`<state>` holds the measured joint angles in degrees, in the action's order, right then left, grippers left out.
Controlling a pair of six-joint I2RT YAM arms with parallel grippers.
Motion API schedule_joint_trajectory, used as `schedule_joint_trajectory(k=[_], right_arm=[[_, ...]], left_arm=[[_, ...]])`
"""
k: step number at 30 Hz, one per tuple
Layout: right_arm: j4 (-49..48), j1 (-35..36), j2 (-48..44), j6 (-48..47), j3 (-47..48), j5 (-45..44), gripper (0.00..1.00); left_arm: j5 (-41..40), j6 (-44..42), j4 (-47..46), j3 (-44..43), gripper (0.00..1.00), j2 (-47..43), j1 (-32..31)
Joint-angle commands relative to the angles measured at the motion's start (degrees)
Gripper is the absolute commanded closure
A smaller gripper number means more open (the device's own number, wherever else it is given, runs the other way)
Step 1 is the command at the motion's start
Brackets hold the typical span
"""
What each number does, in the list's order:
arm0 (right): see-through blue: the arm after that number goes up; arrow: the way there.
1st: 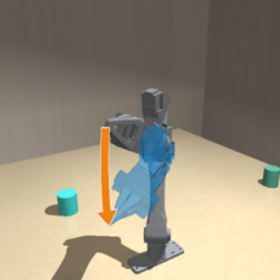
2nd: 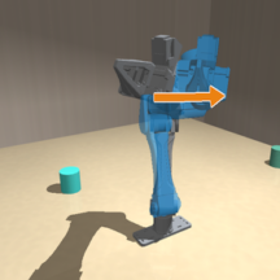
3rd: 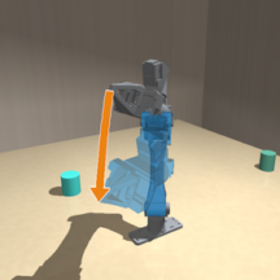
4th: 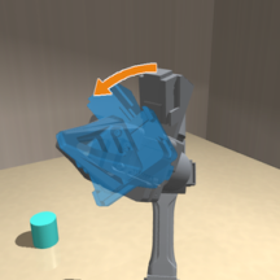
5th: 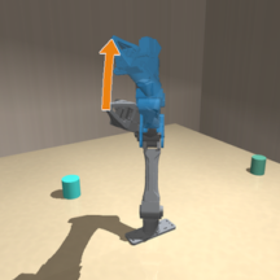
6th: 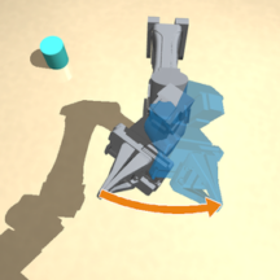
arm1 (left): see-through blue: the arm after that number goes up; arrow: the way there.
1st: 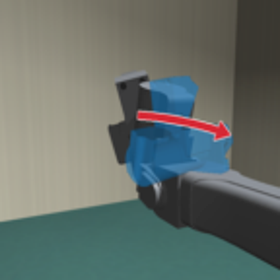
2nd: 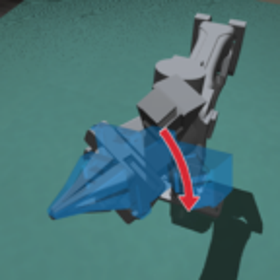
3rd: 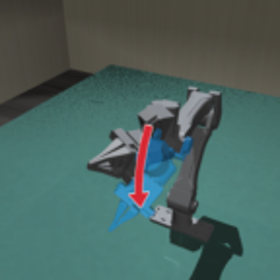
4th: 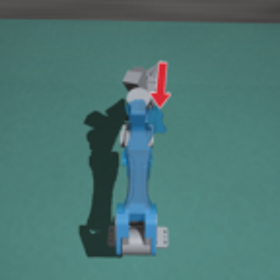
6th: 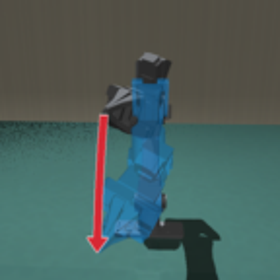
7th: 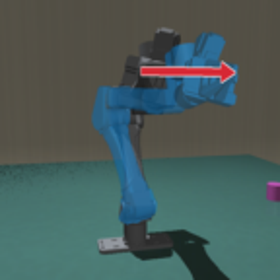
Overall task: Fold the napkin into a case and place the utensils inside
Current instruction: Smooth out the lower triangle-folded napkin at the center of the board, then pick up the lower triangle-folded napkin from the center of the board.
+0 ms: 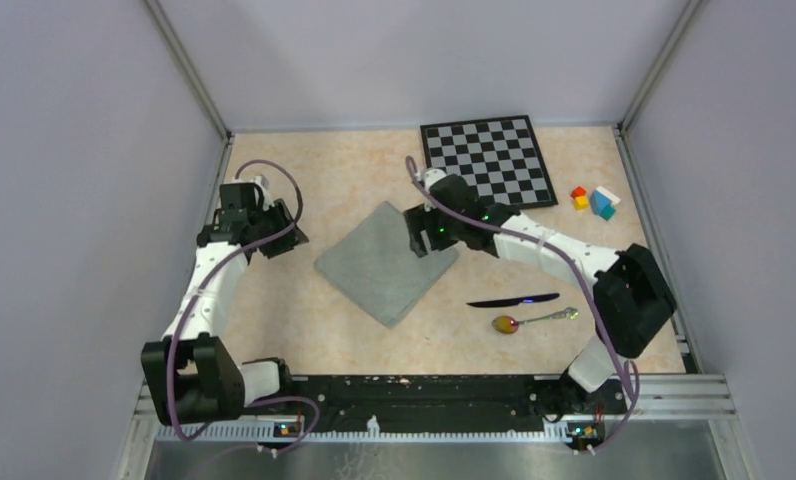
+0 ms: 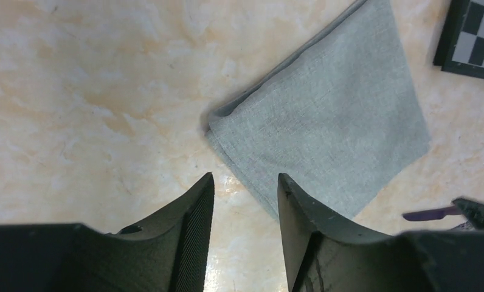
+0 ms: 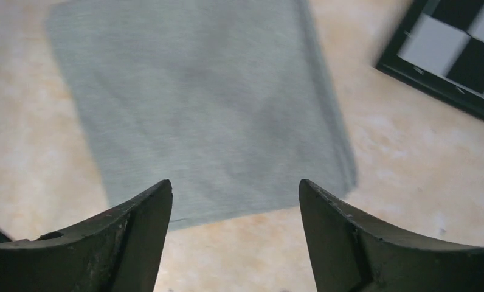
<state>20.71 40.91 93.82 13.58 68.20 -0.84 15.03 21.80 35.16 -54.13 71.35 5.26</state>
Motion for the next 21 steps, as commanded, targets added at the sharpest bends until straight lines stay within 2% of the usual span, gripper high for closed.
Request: schedule_joint_trajectory(k=[1, 4, 8, 14, 21], right_arm=[[3.8, 10.1, -0.1, -2.6, 5.4, 0.6, 0.23], [5.5, 18.8, 4.5, -5.5, 8.8, -0.8, 0.22], [10.2, 25.2, 11.5, -10.0, 14.5, -3.2, 0.22], [15.4, 27.0, 19.4, -12.0, 19.2, 0.0, 0.24], [18.1, 27.0, 24.0, -11.7, 20.9, -0.9, 0.38]], left_arm=[[-0.2, -2.5, -0.1, -1.7, 0.49, -2.0, 0.4], [-2.9, -2.6, -0.3, -2.6, 0.42, -0.9, 0.8], [-2.1, -2.8, -0.8, -4.0, 0.32, 2.3, 3.2], [2.0, -3.8, -2.7, -3.6, 0.30, 4.6, 7.8], [4.9, -3.8, -5.5, -0.8, 0.30, 4.6, 8.6]])
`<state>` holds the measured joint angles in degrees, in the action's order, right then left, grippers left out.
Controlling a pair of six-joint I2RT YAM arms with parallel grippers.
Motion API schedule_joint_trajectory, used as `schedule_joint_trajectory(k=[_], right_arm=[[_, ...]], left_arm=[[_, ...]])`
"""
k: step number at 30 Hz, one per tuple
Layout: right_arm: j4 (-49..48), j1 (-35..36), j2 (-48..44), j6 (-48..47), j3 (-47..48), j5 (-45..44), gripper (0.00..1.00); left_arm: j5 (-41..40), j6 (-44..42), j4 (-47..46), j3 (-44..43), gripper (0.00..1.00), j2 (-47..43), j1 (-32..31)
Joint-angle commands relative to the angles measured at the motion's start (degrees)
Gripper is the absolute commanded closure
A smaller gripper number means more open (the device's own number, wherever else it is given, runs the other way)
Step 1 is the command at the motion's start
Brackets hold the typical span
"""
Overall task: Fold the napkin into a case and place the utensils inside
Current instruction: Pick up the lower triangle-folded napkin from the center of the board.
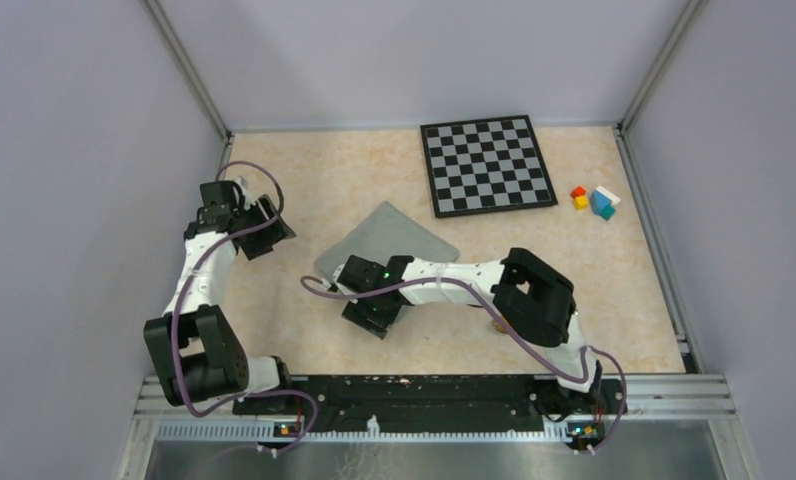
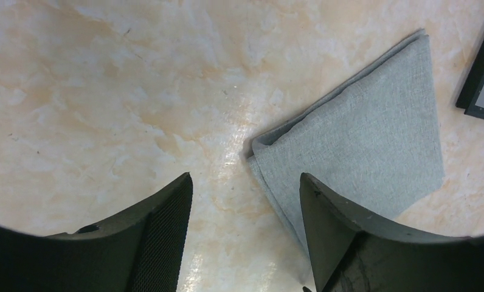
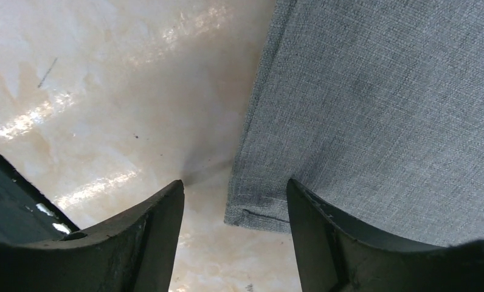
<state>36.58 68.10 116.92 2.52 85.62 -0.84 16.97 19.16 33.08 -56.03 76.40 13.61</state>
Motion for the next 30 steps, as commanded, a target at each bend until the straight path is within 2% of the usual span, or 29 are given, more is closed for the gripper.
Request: schedule_joint_trajectory(k=[1, 8, 15, 25, 30], right_arm=[[2.2, -0.2, 1.0, -0.6, 3.4, -1.4, 0.39], [3.4, -0.2, 2.2, -0.6, 4.3, -4.3, 0.45], [4.6, 0.2, -0.4, 0.0, 6.7, -5.1, 0.41], [0.7, -0.3, 2.8, 0.4, 1.8, -5.9, 0.41], [-2.1, -0.3, 4.3, 1.2, -1.8, -5.6, 0.48]], left_arm=[[3.3, -1.2, -3.7, 1.4, 0.30, -0.4, 0.3], [5.2, -1.3, -4.3, 1.7, 0.30, 0.3, 0.3], [5.9, -1.1, -5.8, 3.0, 0.30, 1.0, 0.2], [5.9, -1.6, -5.7, 3.1, 0.30, 1.4, 0.6], [6.5, -1.8, -5.7, 3.3, 0.28, 1.2, 0.5]])
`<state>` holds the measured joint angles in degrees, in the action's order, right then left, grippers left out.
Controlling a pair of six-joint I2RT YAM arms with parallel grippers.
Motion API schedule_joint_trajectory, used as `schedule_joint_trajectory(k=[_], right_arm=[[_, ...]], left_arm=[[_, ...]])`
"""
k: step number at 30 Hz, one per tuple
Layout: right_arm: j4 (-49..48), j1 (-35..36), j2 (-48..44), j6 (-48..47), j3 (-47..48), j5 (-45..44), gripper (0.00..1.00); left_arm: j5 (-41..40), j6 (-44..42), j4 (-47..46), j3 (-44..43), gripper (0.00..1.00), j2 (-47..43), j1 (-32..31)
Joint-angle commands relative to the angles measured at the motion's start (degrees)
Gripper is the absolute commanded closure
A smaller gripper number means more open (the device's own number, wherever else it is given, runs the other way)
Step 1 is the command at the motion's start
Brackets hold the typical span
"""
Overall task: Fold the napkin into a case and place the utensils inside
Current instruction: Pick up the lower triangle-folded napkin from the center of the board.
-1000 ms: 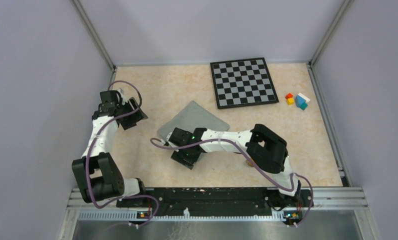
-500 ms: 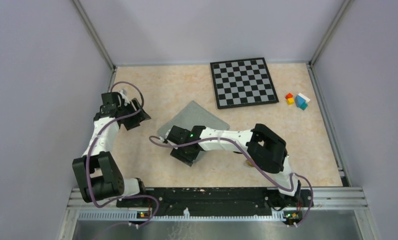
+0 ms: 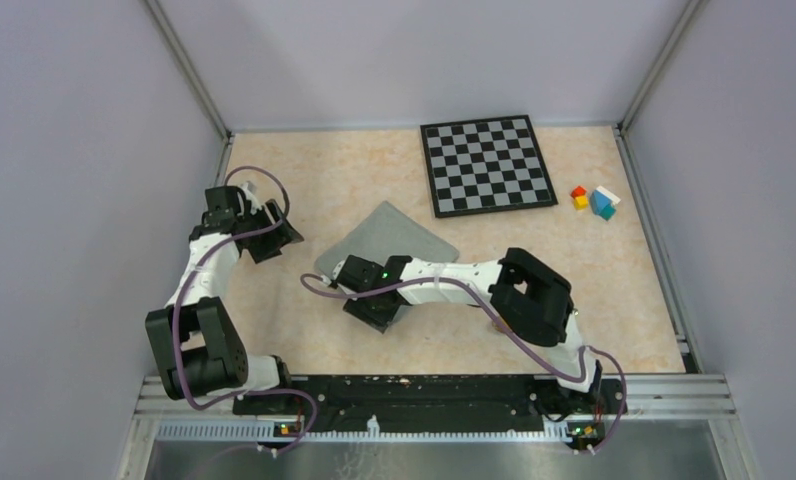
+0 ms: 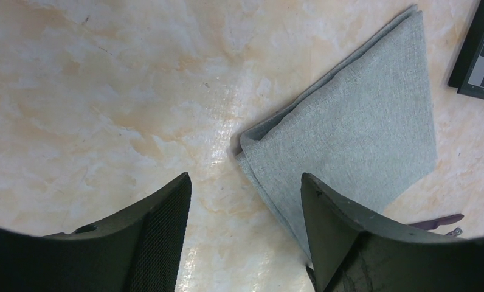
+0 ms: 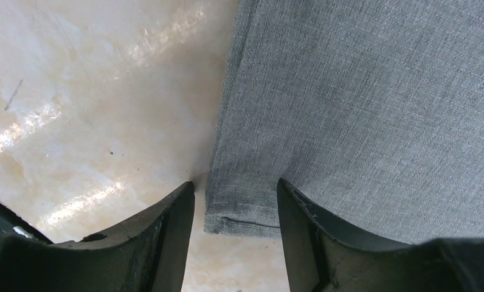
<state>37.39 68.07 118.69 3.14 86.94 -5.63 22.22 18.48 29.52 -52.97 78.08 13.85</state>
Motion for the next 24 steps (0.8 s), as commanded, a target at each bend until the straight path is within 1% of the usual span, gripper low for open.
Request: schedule_joint_trajectory(k=[1, 2, 4, 7, 9, 10, 13, 16, 19, 21, 23, 24], right_arm=[[-3.7, -0.3, 2.8, 0.8, -4.1, -0.8, 0.49], [-4.5, -0.4, 3.2, 0.9, -5.2, -0.6, 0.51], [-5.6, -0.3, 4.0, 1.2, -6.6, -0.6, 0.60], [-6.9, -0.3, 4.8, 1.9, -7.7, -2.2, 0.77], [-7.2, -0.3, 5.0, 2.1, -7.7, -4.2, 0.95], [-7.6, -0.3, 4.4, 2.1, -7.7, -4.9, 0.99], [-9.4, -0.4, 1.0, 2.2, -8.1, -4.3, 1.00], [-12.5, -0.8, -3.4, 4.0, -8.9, 0.5, 1.00], [-17.7, -2.2, -8.6, 7.5, -12.9, 6.1, 1.00], [-21.4, -3.7, -11.7, 10.1, -15.7, 10.5, 1.00], [-24.9, -5.3, -14.2, 12.6, -18.2, 13.7, 1.00], [-26.4, -6.0, -14.9, 13.6, -19.4, 15.2, 1.00]], left_arm=[[1.4, -1.2, -2.2, 0.2, 0.28, -0.6, 0.4], [1.4, -1.1, -2.3, 0.3, 0.28, -0.7, 0.4], [1.3, -1.1, -2.2, 0.3, 0.27, -0.8, 0.4], [0.4, -1.0, -2.1, 0.4, 0.27, -0.7, 0.4], [0.4, -0.5, -2.1, 0.6, 0.26, -0.7, 0.5], [0.6, -0.2, -2.1, 0.7, 0.26, -0.8, 0.5], [1.2, 1.8, -2.6, 1.9, 0.22, -1.0, 0.4], [3.5, 5.3, -3.4, 3.7, 0.17, -1.3, 0.5], [9.8, 9.9, -6.0, 7.4, 0.12, -2.1, 0.5], [14.6, 14.7, -8.7, 11.0, 0.11, -2.9, 0.5], [18.9, 19.5, -13.6, 15.4, 0.09, -4.2, 0.4], [21.0, 22.1, -16.5, 17.6, 0.05, -4.7, 0.3]])
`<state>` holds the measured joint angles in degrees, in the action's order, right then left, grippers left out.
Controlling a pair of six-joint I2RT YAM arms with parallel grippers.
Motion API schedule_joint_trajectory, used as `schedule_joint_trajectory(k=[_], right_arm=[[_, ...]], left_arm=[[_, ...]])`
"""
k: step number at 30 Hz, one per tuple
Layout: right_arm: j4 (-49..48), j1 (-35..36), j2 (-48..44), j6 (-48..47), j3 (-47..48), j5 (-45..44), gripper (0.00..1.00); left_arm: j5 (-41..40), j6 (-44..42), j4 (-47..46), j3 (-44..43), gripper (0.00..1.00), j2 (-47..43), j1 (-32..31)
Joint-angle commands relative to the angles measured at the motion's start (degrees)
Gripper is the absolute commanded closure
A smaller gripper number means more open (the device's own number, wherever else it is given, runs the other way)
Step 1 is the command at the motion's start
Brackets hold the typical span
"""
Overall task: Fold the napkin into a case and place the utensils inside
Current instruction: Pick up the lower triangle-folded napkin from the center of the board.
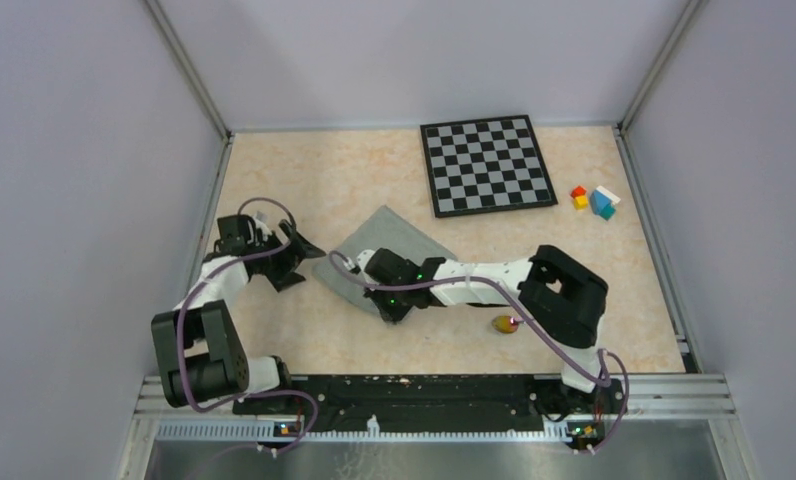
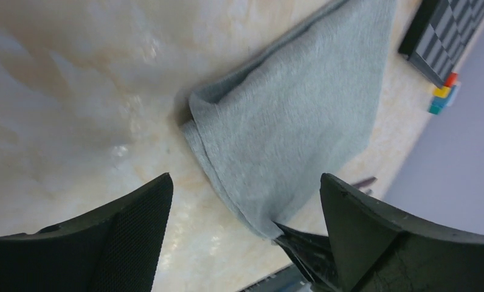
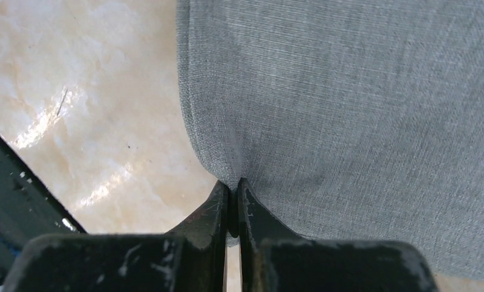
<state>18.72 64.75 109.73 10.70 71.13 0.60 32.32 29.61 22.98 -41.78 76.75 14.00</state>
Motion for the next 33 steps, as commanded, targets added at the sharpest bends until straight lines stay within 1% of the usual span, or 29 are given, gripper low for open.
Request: schedule_joint_trajectory(k=[1, 4, 7, 9, 12, 21, 23, 25, 27, 29, 31, 33], right_arm=[[-9.0, -3.5, -6.6, 7.2, -4.6, 10.0, 1.00], [-14.1, -5.8, -8.9, 10.4, -8.3, 14.4, 1.00], [-16.0, -7.3, -10.4, 11.4, -10.4, 15.7, 1.00], [-18.1, -8.6, -11.3, 12.6, -12.3, 17.6, 1.00], [-21.3, -10.3, -12.2, 14.1, -14.7, 19.9, 1.00], [-26.3, -12.8, -14.1, 15.9, -18.6, 22.5, 1.00], [-26.7, -13.3, -14.3, 16.0, -18.8, 22.7, 1.00], [-27.1, -13.6, -14.4, 16.0, -18.9, 23.2, 1.00], [-27.6, -13.8, -14.6, 16.2, -19.0, 23.6, 1.00], [-27.8, -13.9, -14.8, 16.3, -19.2, 23.9, 1.00], [-28.1, -14.0, -15.0, 16.5, -19.3, 24.3, 1.00], [-28.4, -14.0, -15.0, 16.6, -19.4, 24.6, 1.00]], left_arm=[[12.4, 13.4, -12.0, 8.3, 0.04, -3.7, 0.2], [15.2, 19.1, -18.9, 12.9, 0.03, -4.2, -0.4], [13.9, 21.0, -18.9, 15.1, 0.03, -4.9, -0.5], [12.7, 22.7, -20.7, 16.6, 0.03, -5.3, -0.5], [13.2, 25.6, -24.2, 18.2, 0.07, -4.6, -0.6], [8.6, 23.7, -23.8, 16.2, 0.22, 0.9, -0.6], [7.9, 23.5, -21.1, 15.9, 0.21, 0.7, -0.7], [5.6, 23.1, -18.8, 16.2, 0.14, -1.4, -0.8], [3.6, 23.1, -19.8, 17.6, 0.11, -3.7, -0.8], [4.1, 23.7, -21.9, 18.3, 0.13, -3.7, -0.8], [5.2, 24.1, -25.0, 18.7, 0.18, -2.0, -0.9], [4.4, 23.5, -25.9, 18.6, 0.23, -0.1, -0.9]])
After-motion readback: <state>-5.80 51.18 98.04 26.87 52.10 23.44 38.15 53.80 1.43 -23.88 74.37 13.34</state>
